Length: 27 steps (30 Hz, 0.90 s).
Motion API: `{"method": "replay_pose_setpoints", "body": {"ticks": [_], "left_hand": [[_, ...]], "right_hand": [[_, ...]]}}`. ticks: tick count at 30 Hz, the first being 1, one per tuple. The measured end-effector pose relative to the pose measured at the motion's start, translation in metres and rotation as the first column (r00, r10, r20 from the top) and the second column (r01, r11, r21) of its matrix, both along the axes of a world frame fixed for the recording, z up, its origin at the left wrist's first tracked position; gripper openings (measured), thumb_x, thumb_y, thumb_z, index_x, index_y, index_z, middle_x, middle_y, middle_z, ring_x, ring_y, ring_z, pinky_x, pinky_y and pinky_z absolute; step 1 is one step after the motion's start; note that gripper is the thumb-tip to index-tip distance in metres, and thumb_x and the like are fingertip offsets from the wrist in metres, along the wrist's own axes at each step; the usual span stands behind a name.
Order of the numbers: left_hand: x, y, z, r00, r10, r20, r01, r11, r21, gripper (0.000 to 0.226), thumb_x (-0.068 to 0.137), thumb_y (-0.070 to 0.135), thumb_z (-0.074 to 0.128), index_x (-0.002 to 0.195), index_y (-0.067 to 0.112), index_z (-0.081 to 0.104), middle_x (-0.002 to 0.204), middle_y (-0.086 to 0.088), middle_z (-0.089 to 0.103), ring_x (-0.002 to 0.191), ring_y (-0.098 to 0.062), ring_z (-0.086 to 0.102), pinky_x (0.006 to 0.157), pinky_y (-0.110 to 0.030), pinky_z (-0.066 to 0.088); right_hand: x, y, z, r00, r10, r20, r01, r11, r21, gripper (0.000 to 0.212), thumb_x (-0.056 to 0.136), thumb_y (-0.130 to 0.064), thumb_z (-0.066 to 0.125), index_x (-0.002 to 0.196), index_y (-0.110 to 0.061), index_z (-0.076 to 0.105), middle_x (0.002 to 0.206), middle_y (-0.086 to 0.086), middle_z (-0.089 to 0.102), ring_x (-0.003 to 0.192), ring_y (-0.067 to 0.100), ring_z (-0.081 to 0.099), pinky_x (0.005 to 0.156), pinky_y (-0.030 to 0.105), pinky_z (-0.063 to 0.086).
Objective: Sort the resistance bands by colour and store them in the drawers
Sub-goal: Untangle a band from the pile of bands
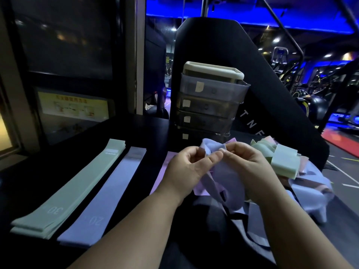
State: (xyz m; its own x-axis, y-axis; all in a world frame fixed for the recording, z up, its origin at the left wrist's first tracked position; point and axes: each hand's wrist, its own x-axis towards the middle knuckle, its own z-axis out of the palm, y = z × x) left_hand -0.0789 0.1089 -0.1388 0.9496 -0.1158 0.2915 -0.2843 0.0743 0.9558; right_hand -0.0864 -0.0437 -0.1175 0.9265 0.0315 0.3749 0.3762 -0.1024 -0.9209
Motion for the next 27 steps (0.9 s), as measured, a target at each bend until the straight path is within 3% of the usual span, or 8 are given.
{"method": "replay_pose_setpoints", "body": {"ticks": [3, 6, 10, 14, 17, 21, 24, 27], "left_hand": [[0.001, 0.001, 0.000, 0.999, 0.028, -0.017, -0.028, 0.999, -0.019, 0.037, 0.078, 0.041, 0.072, 0.092, 0.007, 0.068, 0.086, -0.001, 0.070, 0.077, -0.011, 0.065, 0.066, -0.025, 0.054], [0.000, 0.003, 0.004, 0.999, 0.048, -0.017, -0.049, 0.998, -0.030, 0.015, 0.092, 0.024, 0.065, 0.092, 0.011, 0.072, 0.085, -0.009, 0.071, 0.073, -0.019, 0.068, 0.057, -0.022, 0.052], [0.004, 0.004, 0.000, 0.995, 0.101, 0.011, -0.101, 0.995, -0.004, 0.022, 0.078, 0.030, 0.074, 0.097, 0.020, 0.076, 0.100, -0.003, 0.075, 0.099, -0.025, 0.069, 0.086, -0.037, 0.057], [0.003, 0.006, 0.001, 0.998, 0.062, -0.005, -0.062, 0.998, -0.007, 0.022, 0.085, 0.006, 0.068, 0.098, 0.023, 0.074, 0.097, -0.003, 0.076, 0.097, -0.023, 0.070, 0.087, -0.036, 0.058], [0.003, 0.006, 0.000, 0.997, 0.071, 0.030, -0.072, 0.997, 0.014, 0.026, 0.088, -0.001, 0.063, 0.101, 0.021, 0.071, 0.096, 0.002, 0.075, 0.094, -0.013, 0.070, 0.084, -0.028, 0.057], [0.006, 0.006, -0.001, 0.981, 0.164, 0.106, -0.171, 0.984, 0.060, 0.028, 0.086, 0.000, 0.067, 0.097, 0.026, 0.066, 0.094, 0.005, 0.074, 0.091, -0.010, 0.070, 0.088, -0.031, 0.056], [0.008, 0.005, -0.003, 0.965, 0.211, 0.155, -0.231, 0.965, 0.121, 0.029, 0.083, 0.004, 0.070, 0.092, 0.031, 0.063, 0.091, 0.001, 0.074, 0.090, -0.021, 0.069, 0.086, -0.037, 0.056], [0.007, 0.005, -0.005, 0.959, 0.195, 0.204, -0.238, 0.948, 0.213, 0.023, 0.083, 0.008, 0.070, 0.093, 0.027, 0.065, 0.088, 0.007, 0.071, 0.085, -0.011, 0.066, 0.082, -0.029, 0.054]], "right_hand": [[0.000, 0.001, 0.000, 1.000, 0.000, 0.031, -0.001, 0.999, 0.034, 0.012, 0.086, -0.017, 0.071, 0.074, -0.020, 0.069, 0.071, 0.002, 0.064, 0.067, 0.014, 0.057, 0.063, 0.032, 0.045], [0.002, -0.001, 0.000, 0.999, -0.010, 0.030, 0.008, 0.996, 0.094, 0.012, 0.084, -0.008, 0.070, 0.078, -0.018, 0.069, 0.077, 0.007, 0.067, 0.072, 0.019, 0.061, 0.067, 0.034, 0.050], [0.002, -0.004, 0.002, 0.999, -0.034, -0.001, 0.033, 0.984, 0.172, 0.010, 0.088, 0.000, 0.062, 0.084, -0.009, 0.064, 0.072, 0.006, 0.066, 0.062, 0.014, 0.060, 0.050, 0.023, 0.049], [0.003, -0.011, 0.003, 0.999, -0.024, 0.023, 0.019, 0.980, 0.198, 0.011, 0.084, 0.002, 0.064, 0.091, -0.007, 0.064, 0.075, 0.006, 0.067, 0.063, 0.015, 0.061, 0.054, 0.027, 0.049], [0.004, -0.013, 0.002, 0.999, -0.049, 0.019, 0.046, 0.987, 0.151, 0.012, 0.079, -0.005, 0.067, 0.090, -0.009, 0.065, 0.075, 0.005, 0.067, 0.065, 0.017, 0.060, 0.056, 0.033, 0.047], [0.004, -0.014, 0.003, 0.997, -0.068, -0.036, 0.073, 0.983, 0.166, 0.011, 0.063, -0.024, 0.066, 0.073, -0.020, 0.065, 0.066, 0.007, 0.060, 0.057, 0.025, 0.051, 0.054, 0.040, 0.036], [0.004, -0.014, 0.004, 0.996, 0.023, -0.082, -0.003, 0.971, 0.238, 0.013, 0.073, -0.022, 0.062, 0.076, -0.010, 0.060, 0.061, 0.011, 0.054, 0.045, 0.023, 0.043, 0.042, 0.028, 0.033], [0.004, -0.013, 0.002, 0.992, 0.025, -0.124, 0.009, 0.964, 0.264, 0.030, 0.077, -0.030, 0.068, 0.084, -0.004, 0.056, 0.065, 0.016, 0.050, 0.047, 0.023, 0.043, 0.044, 0.026, 0.033]]}}
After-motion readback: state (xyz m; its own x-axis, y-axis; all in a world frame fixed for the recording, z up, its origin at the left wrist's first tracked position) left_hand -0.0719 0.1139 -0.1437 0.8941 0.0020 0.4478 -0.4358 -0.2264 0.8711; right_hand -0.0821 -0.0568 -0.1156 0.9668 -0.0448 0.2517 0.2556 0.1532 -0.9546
